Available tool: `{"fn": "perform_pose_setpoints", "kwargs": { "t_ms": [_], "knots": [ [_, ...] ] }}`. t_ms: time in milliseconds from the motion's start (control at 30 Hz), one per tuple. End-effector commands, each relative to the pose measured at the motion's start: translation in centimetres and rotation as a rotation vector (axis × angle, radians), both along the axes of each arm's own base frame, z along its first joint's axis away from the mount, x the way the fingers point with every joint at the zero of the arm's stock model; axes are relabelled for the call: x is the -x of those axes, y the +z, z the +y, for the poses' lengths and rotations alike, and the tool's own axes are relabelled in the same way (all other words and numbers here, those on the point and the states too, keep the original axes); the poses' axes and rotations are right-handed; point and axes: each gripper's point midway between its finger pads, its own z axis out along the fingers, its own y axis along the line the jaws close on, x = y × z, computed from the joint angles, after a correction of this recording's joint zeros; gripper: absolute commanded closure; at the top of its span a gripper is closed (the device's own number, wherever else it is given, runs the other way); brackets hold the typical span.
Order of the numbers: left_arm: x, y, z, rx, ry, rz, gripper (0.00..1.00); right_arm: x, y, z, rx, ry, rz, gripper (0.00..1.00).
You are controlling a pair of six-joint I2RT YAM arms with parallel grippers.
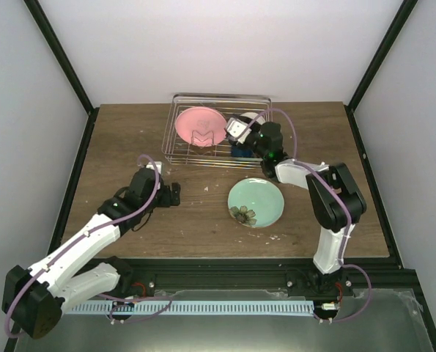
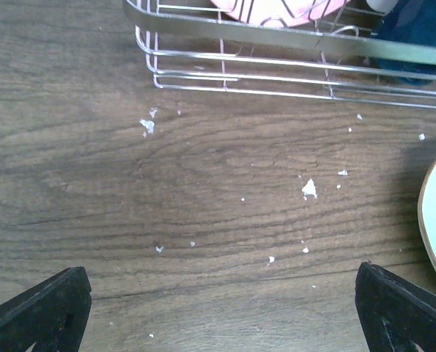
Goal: Load the mixed dishes into the dish rack
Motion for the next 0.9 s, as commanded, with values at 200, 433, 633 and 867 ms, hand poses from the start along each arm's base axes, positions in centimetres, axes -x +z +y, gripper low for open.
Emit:
{"fn": "perform_pose_setpoints", "kwargs": {
  "t_ms": [200, 433, 633, 867],
  "knots": [
    [-0.1, -2.7, -3.9, 0.129, -0.093, 0.012, 0.00, 1.6, 3.7, -3.7, -0.273, -0.281, 0.370, 0.41],
    [-1.0, -5.0, -9.8, 0.102, -0.178, 0.080, 0.00, 6.9, 4.4, -8.3, -0.467, -0.500, 0.493, 0.41],
    [-1.9, -6.7, -14.6, 0.180, -0.238, 0.134, 0.02, 11.3, 5.3, -12.8, -0.566, -0.669, 0.573, 0.41],
    [-2.7, -6.0, -19.9, 0.250, -0.340, 0.147, 0.09, 14.4, 4.3, -15.8, -0.567, -0.759, 0.584, 0.41]
  ]
}}
